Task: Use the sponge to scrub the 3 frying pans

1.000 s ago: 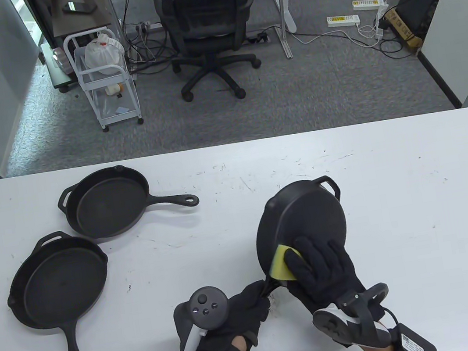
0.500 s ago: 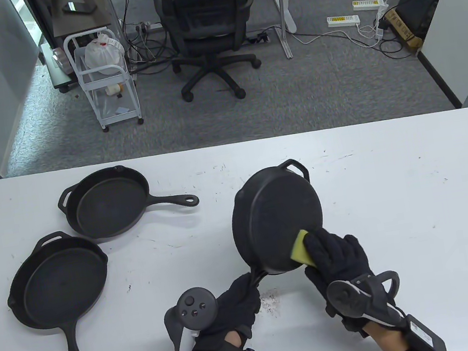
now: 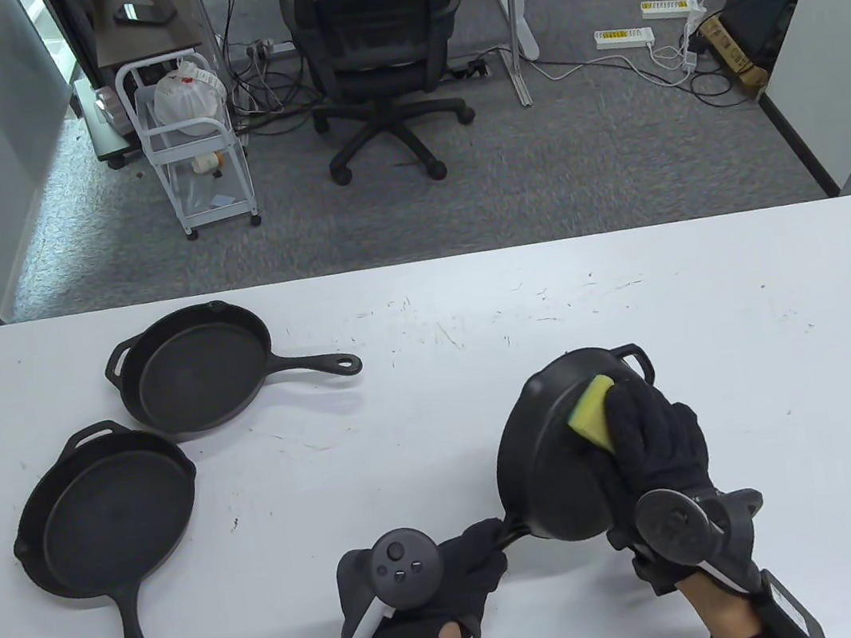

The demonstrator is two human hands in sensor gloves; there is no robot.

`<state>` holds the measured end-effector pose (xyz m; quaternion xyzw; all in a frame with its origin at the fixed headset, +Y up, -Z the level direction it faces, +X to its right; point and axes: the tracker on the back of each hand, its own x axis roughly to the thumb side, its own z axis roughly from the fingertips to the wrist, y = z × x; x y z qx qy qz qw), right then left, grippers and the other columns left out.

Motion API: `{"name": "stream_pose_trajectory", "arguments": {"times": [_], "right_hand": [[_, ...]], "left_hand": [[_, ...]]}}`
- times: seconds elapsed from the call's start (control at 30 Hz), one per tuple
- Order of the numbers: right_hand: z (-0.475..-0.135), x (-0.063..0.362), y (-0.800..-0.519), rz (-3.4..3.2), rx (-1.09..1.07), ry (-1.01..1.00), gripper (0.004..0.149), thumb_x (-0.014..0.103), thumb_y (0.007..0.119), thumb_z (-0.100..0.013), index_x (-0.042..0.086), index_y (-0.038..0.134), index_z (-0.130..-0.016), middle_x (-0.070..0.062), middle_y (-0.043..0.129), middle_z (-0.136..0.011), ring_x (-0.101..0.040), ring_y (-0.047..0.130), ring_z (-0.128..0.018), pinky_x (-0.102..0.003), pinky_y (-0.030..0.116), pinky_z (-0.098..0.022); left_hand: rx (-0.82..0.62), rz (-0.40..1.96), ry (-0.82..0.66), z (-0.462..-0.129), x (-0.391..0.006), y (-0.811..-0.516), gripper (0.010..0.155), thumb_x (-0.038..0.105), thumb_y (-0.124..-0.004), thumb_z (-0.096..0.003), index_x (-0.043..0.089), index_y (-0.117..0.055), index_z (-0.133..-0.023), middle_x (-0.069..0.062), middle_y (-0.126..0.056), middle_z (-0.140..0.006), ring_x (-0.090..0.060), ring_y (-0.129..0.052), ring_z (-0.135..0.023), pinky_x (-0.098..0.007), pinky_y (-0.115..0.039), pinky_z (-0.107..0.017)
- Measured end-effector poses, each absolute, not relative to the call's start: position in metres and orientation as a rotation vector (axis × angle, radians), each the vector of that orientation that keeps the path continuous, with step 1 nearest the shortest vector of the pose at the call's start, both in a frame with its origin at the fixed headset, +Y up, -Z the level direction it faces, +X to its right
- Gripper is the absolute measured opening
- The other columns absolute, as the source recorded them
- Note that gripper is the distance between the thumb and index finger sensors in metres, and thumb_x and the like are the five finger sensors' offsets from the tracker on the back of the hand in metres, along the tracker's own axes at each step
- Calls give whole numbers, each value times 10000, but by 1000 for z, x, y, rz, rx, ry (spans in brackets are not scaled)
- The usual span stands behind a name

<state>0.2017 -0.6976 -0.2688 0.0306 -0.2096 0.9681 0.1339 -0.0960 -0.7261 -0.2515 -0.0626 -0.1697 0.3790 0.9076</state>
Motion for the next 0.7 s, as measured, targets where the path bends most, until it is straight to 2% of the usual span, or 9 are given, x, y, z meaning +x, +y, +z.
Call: {"name": "stream_pose_trajectory", "arguments": {"times": [0.1,0.17,0.3,0.37,0.47,0.57,0.7], "right_hand": [[-275,201,-715,2870,117,-485,744,515,690,-450,385,274,-1052,-40,504,-1143,-300,721,-966,-581,510,-748],[-275,189,-720,2924,216,-458,743,518,697,-447,390,284,-1052,-36,516,-1139,-292,732,-958,-575,521,-747],[-261,155,-720,2957,501,-524,745,536,708,-436,409,302,-1048,-15,535,-1137,-269,757,-944,-557,553,-744],[-251,141,-717,2955,618,-574,748,538,709,-434,422,293,-1044,-3,511,-1145,-273,712,-978,-556,537,-751],[-243,137,-709,2956,578,-691,770,548,688,-433,410,239,-1044,-7,449,-1160,-297,618,-1045,-571,504,-758],[-245,154,-701,2887,420,-771,787,559,659,-437,391,185,-1042,-22,397,-1166,-326,539,-1072,-587,457,-762],[-258,187,-698,2781,202,-681,775,552,648,-446,381,188,-1048,-38,398,-1163,-351,536,-1071,-602,433,-759]], "left_hand": [[-94,853,-283,-254,-108,-728,566,388,-823,-472,187,-840,-1001,-10,-1088,-631,-176,-1074,-395,-447,-938,-378],[-77,915,-235,-256,-116,-730,566,391,-811,-476,184,-833,-1002,-4,-1091,-621,-159,-1083,-374,-437,-952,-357],[-92,971,-186,-258,-120,-734,579,380,-790,-484,127,-814,-1004,-15,-1091,-605,-143,-1106,-313,-431,-978,-320],[-103,945,-200,-259,-118,-735,575,372,-807,-474,133,-834,-997,-27,-1095,-601,-161,-1099,-318,-447,-966,-330],[-118,840,-274,-257,-110,-733,572,367,-832,-467,167,-841,-1002,-33,-1092,-615,-178,-1091,-341,-459,-950,-358],[-81,670,-350,-252,-97,-726,572,365,-851,-453,188,-858,-996,-28,-1097,-618,-181,-1092,-351,-462,-949,-370],[-84,601,-419,-249,-91,-721,577,359,-832,-460,178,-843,-1008,-29,-1089,-632,-179,-1088,-363,-462,-946,-382]]}}
